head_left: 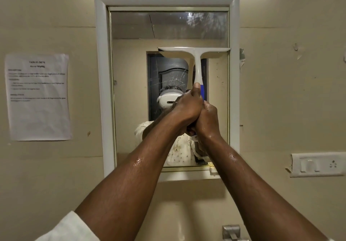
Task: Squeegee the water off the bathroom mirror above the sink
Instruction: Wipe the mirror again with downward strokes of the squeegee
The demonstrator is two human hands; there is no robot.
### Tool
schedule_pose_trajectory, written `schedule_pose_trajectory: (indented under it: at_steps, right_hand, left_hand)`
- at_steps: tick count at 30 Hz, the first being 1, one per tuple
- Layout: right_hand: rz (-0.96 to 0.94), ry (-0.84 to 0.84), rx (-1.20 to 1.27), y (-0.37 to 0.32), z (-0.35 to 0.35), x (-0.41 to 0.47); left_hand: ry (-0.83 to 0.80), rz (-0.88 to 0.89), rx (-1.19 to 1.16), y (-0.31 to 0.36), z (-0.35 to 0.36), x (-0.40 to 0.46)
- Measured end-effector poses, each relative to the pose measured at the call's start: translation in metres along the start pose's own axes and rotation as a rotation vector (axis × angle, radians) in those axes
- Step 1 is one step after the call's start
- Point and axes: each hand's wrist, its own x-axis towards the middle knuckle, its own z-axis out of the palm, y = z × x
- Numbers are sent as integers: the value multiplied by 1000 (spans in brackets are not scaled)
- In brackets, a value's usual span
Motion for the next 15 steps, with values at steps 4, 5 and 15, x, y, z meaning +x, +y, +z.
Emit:
schedule_pose_trajectory:
  at_steps: [4,5,15]
  right_hand:
    - [12,2,-1,9,-1,-9]
    - [19,5,-1,12,-1,-10]
    - [68,10,1,40,-14,-41]
  left_hand:
    - [1,-10,0,-7,2,-10]
    - [0,-13,3,-9,2,-12]
    - [-37,-13,17,-37,16,-40]
